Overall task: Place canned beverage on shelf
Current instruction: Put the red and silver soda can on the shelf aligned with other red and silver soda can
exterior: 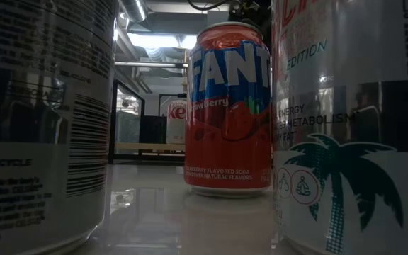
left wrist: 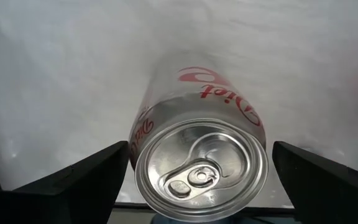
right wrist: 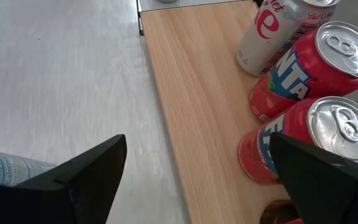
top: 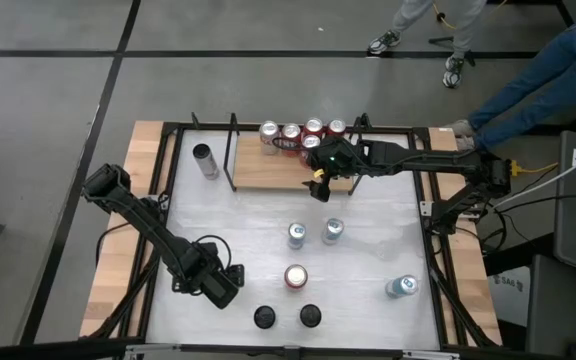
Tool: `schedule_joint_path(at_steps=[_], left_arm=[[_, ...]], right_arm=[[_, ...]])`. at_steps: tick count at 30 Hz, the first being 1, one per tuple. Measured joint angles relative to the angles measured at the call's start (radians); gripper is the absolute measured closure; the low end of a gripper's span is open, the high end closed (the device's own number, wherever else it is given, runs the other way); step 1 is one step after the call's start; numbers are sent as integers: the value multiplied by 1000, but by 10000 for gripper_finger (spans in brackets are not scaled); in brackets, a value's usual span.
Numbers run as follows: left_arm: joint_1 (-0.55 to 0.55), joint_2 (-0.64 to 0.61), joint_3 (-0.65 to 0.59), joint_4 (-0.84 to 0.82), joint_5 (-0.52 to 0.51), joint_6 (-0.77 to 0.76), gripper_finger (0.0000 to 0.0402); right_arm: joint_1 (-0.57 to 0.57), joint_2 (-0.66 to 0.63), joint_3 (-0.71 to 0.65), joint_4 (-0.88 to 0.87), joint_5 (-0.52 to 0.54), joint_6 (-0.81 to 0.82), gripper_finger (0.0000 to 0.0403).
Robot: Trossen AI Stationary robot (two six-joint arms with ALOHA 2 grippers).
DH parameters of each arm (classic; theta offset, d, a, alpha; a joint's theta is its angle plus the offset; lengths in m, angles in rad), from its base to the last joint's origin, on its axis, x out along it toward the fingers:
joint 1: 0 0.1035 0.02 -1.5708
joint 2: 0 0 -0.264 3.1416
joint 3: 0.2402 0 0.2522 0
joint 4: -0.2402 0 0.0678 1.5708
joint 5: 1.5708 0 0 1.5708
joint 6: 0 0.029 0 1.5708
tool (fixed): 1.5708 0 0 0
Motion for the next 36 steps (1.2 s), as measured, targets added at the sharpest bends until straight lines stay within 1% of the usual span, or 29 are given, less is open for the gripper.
schedule_joint_path(at_steps=[6,9,13,19,22,26,28,32,36], left_arm=[[7,10,0,-1,8,-18,16],[12,32,-1,-1,41,-17,28],[14,43,-1,-1,48,-15,52],[14,43,-1,-1,41,-11,102],[19,43,-1,-2,41,38,123],[49,37,-1,-2,30,159,126],[76,25,-1,-11,22,255,126],[160,-7,-1,-26,19,502,124],[268,-43,-1,-36,18,787,124]], right_arm=[[0,0,0,0,0,0,20],[0,0,0,0,0,0,20],[0,0,0,0,0,0,20],[0,0,0,0,0,0,20],[0,0,0,0,0,0,20],[0,0,0,0,0,0,20],[0,0,0,0,0,0,20],[0,0,0,0,0,0,20],[0,0,0,0,0,0,20]])
